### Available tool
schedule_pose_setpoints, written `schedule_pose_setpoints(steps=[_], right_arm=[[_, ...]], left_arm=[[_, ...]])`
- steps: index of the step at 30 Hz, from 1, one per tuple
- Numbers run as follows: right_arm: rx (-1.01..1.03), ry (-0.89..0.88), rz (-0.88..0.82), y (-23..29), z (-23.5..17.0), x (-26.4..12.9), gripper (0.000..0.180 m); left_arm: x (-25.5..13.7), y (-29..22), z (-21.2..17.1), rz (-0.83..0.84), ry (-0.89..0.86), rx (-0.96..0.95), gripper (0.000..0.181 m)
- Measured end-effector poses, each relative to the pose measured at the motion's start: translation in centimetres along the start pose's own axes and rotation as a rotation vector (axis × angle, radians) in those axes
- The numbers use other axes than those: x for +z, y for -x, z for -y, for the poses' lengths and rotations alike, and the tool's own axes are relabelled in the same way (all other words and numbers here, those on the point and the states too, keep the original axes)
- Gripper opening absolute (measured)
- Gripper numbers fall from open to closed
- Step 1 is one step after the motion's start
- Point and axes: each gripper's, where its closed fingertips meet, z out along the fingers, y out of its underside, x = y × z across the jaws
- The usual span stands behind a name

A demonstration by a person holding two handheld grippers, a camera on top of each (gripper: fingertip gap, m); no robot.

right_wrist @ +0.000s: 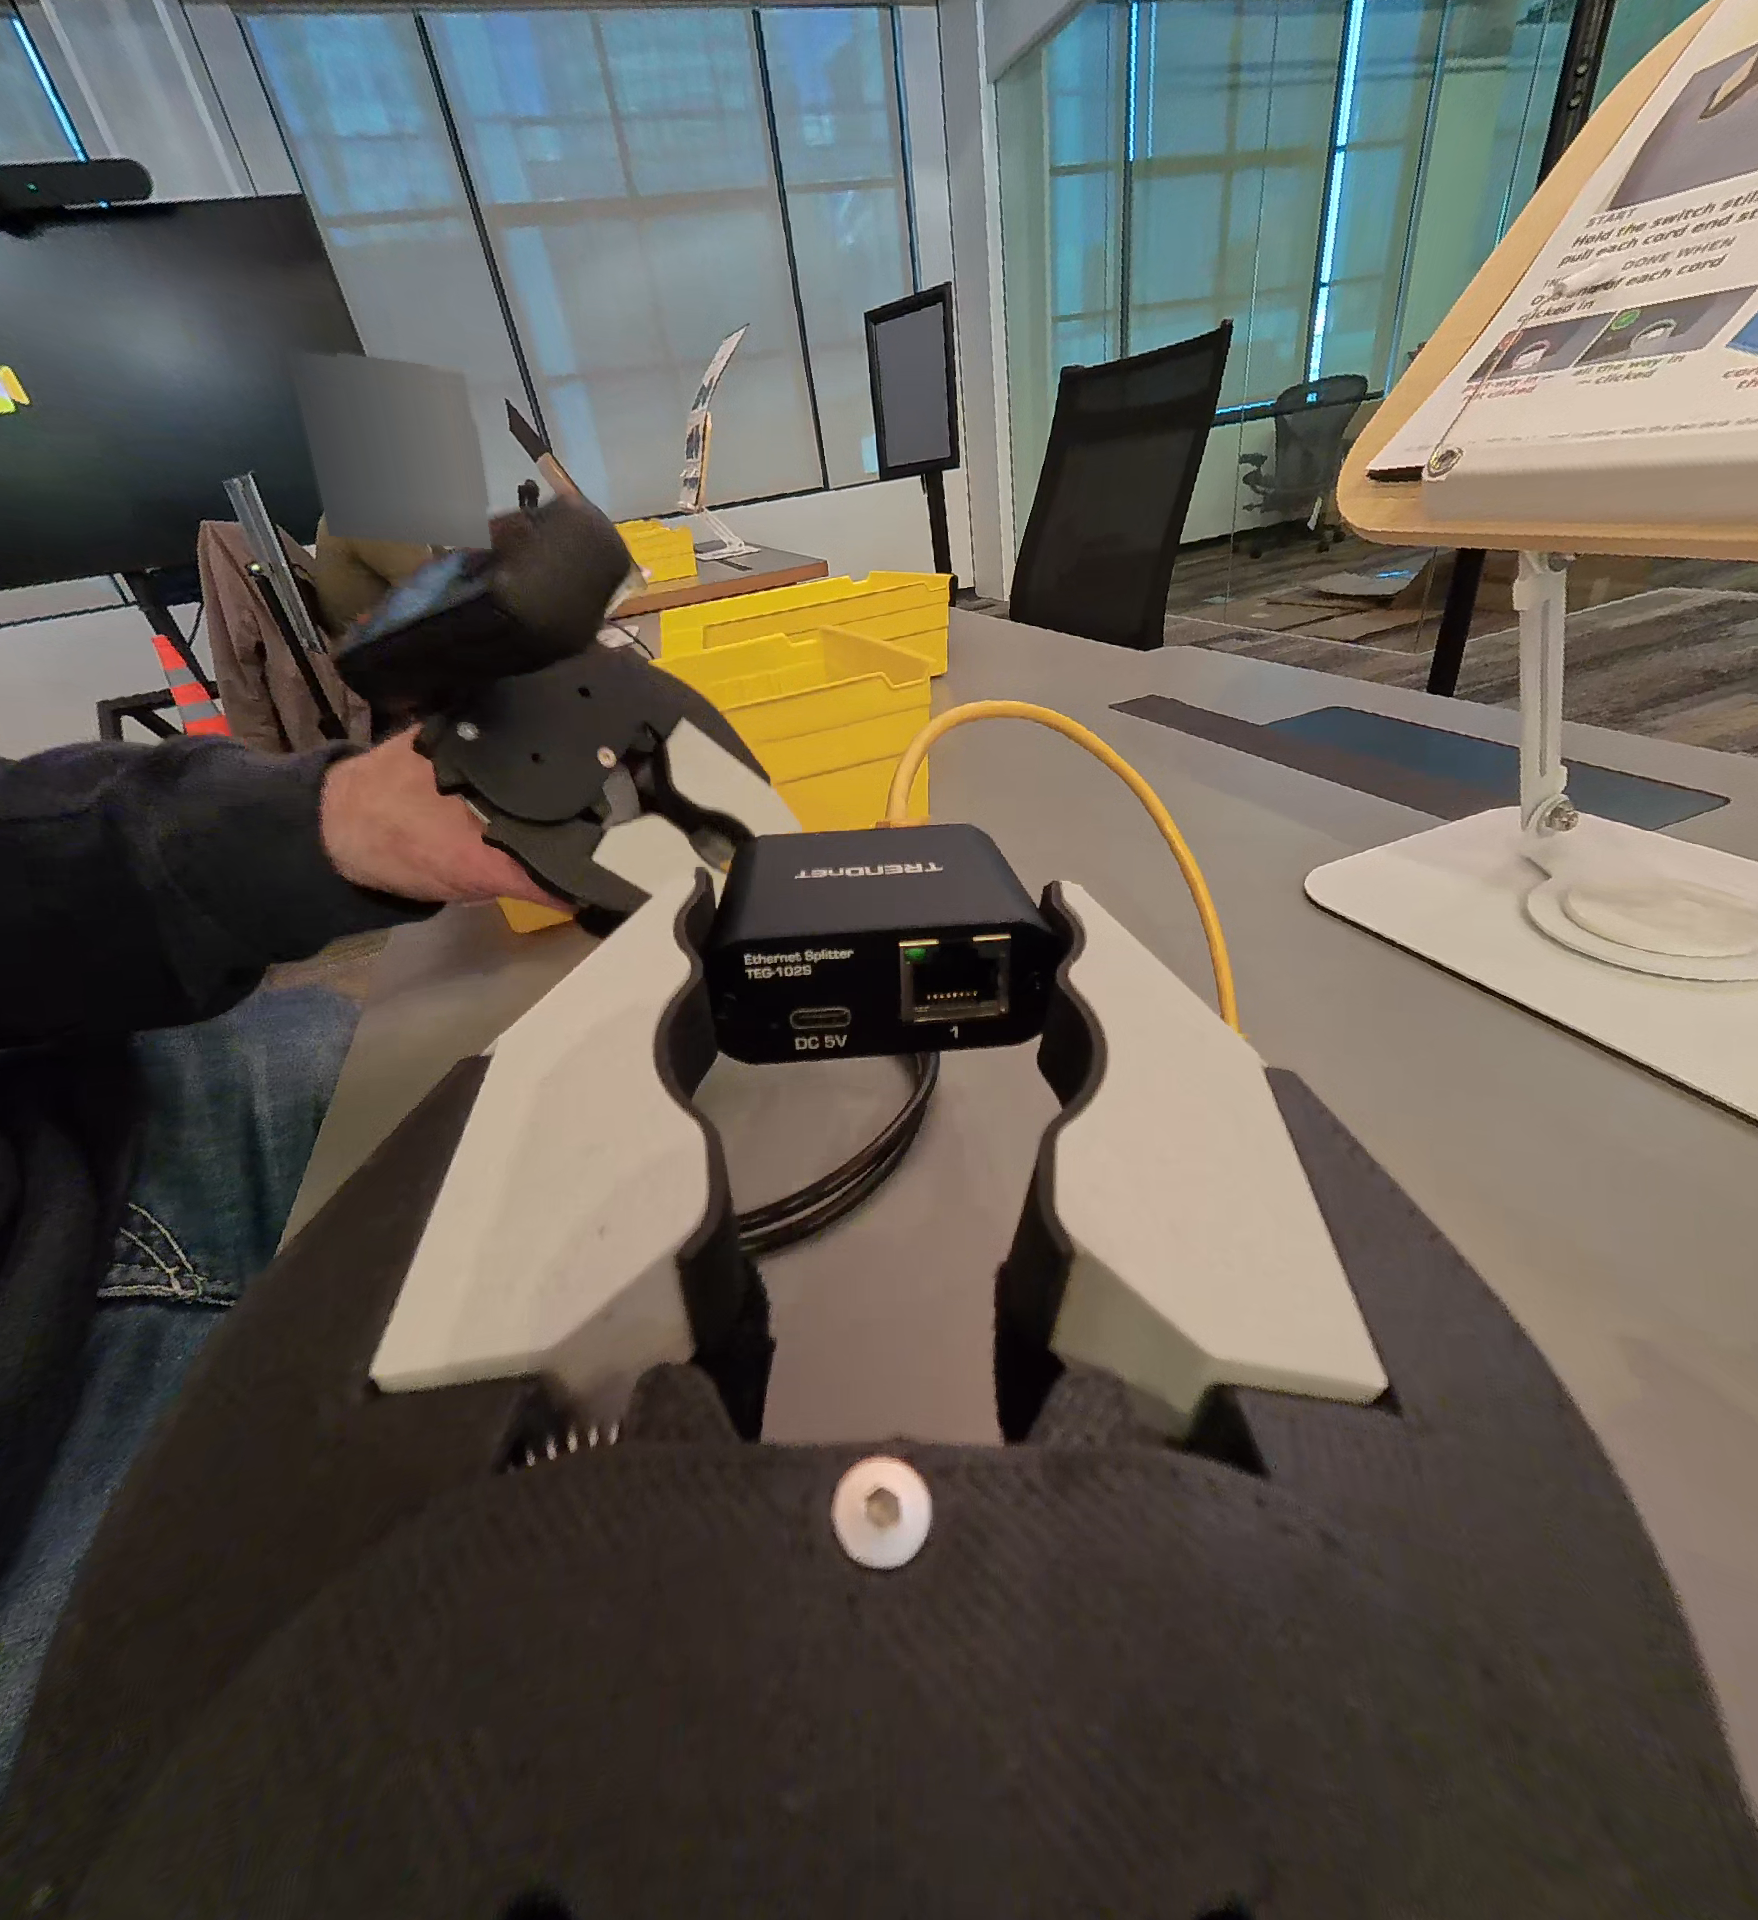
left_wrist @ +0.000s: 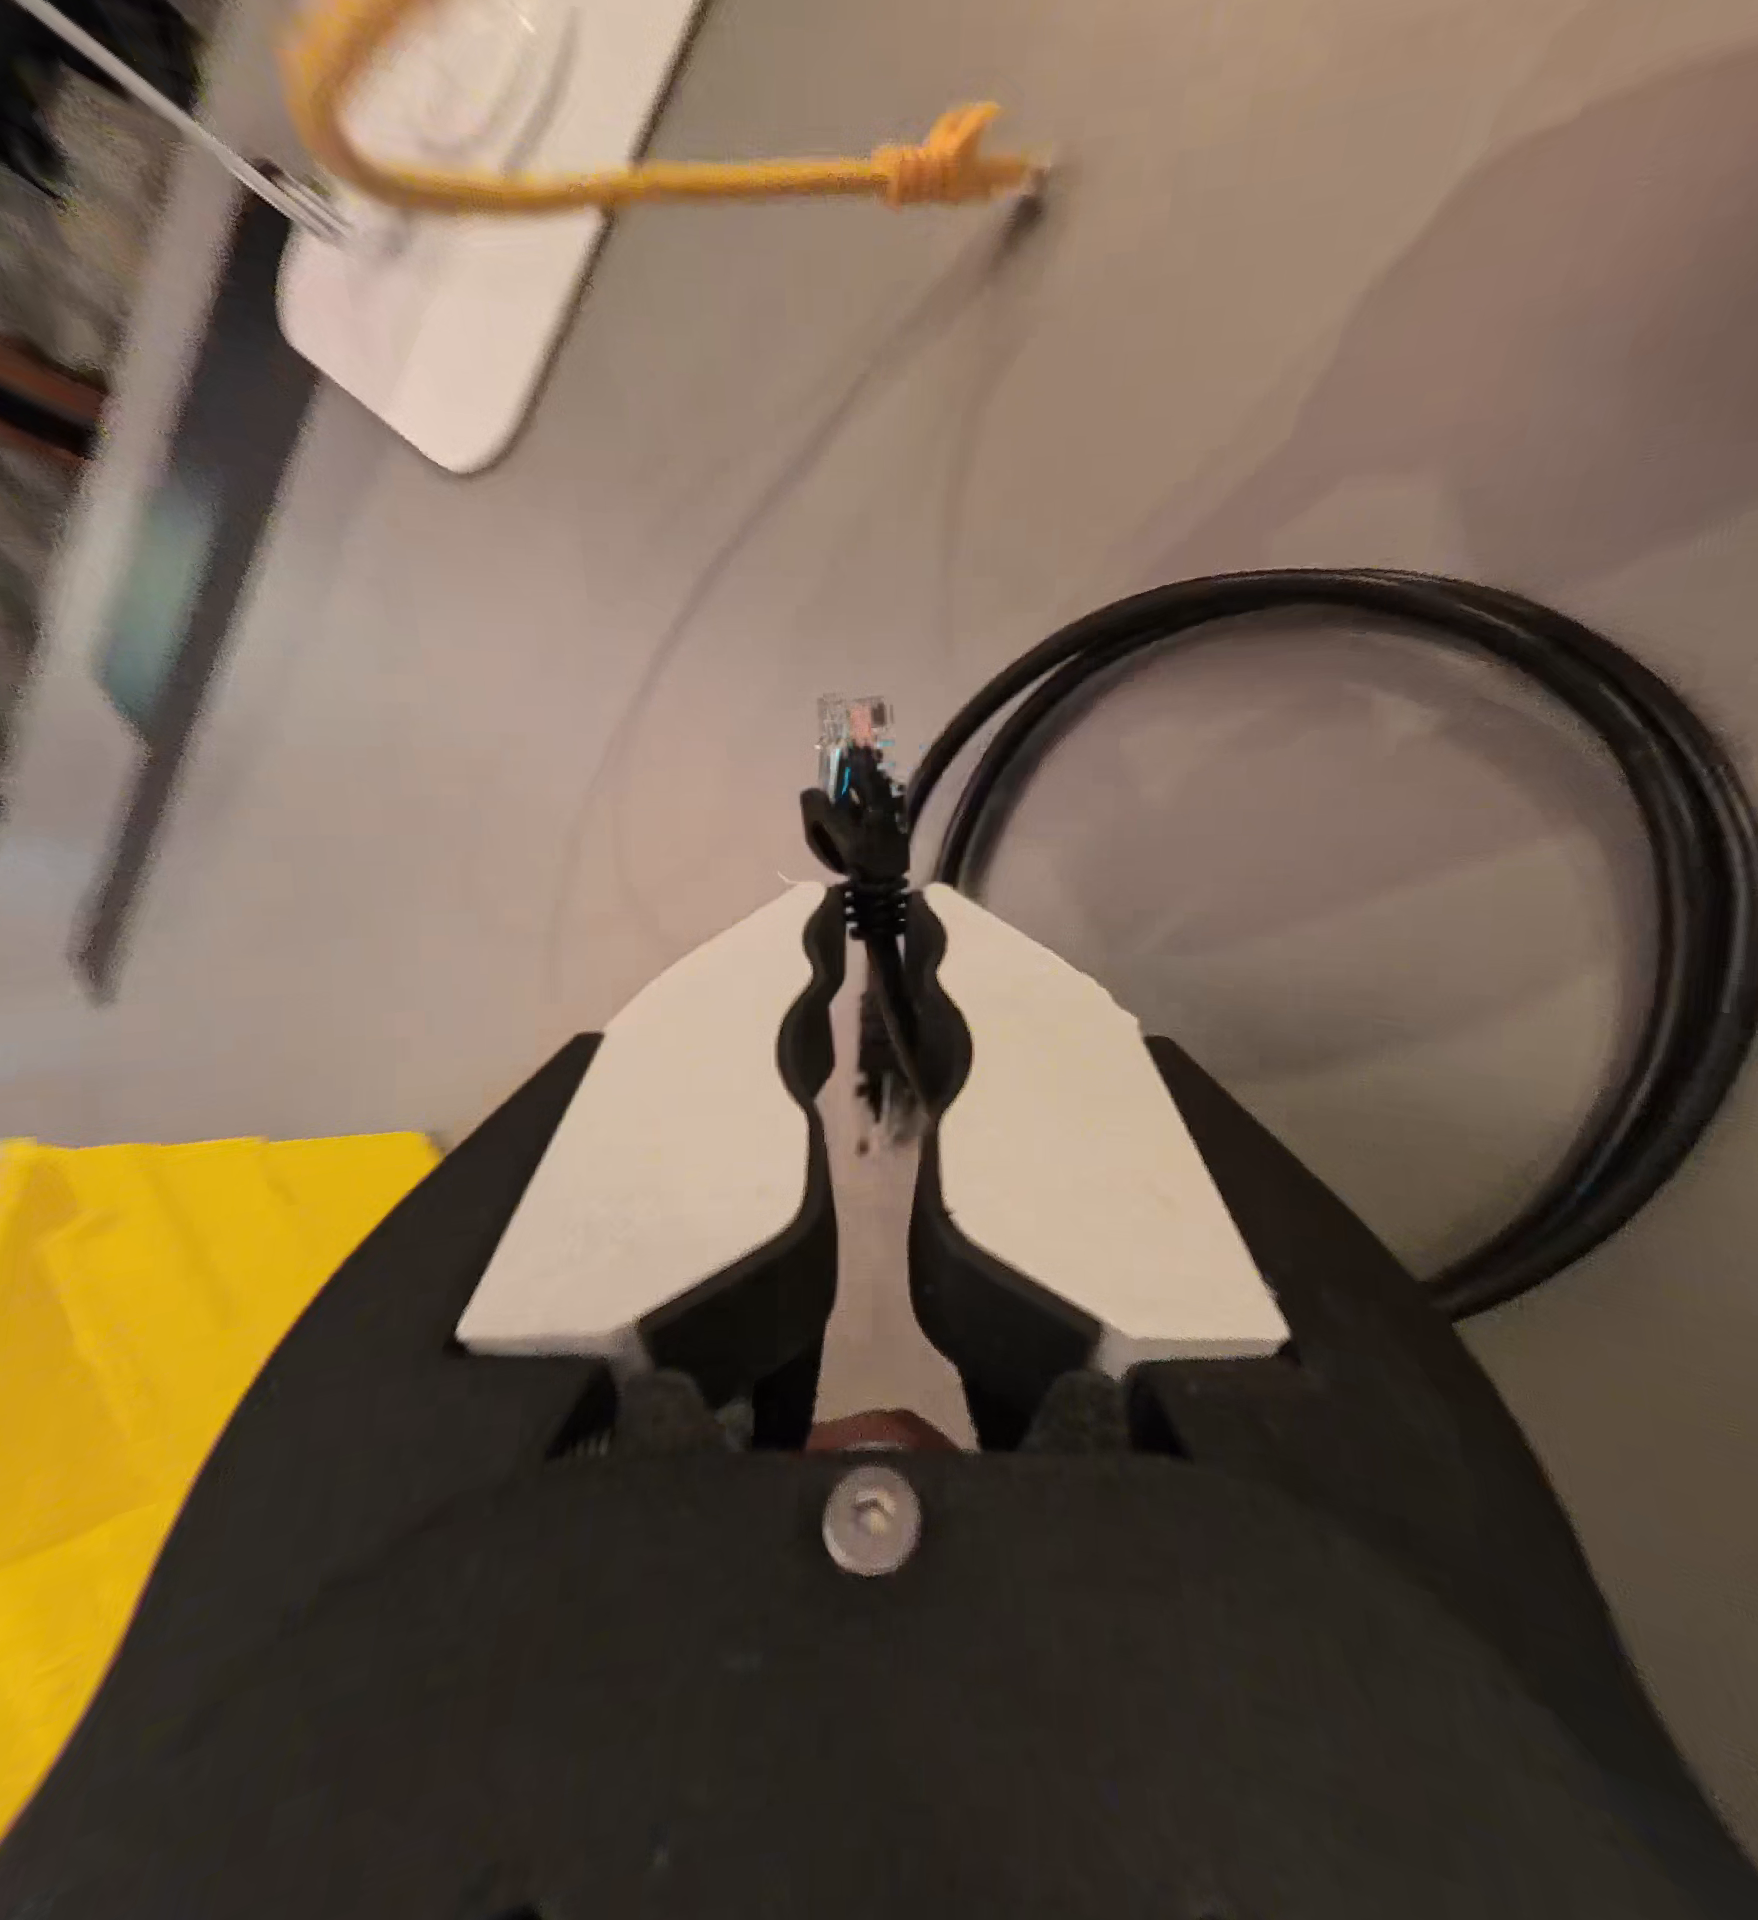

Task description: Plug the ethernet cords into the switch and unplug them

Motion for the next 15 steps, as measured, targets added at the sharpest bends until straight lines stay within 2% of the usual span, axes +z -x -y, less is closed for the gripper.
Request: schedule_pose_setpoints(steps=[1,4,9,15], right_arm=[[0.001,0.003,0.002,0.0,-0.1,0.1,0.061],[0.007,0.010,0.009,0.0,-0.3,0.2,0.061],[0.001,0.016,0.046,0.5,-0.4,0.6,0.061],[0.058,-0.069,0.114,1.2,0.9,0.1,0.061]], left_arm=[[-0.7,0.6,0.7,0.041,-0.018,0.045,0.010],[-3.1,1.5,2.8,0.137,-0.072,0.192,0.011],[-6.2,0.0,6.7,0.179,-0.147,0.464,0.011],[-6.8,-2.8,9.5,0.154,-0.202,0.612,0.011]])
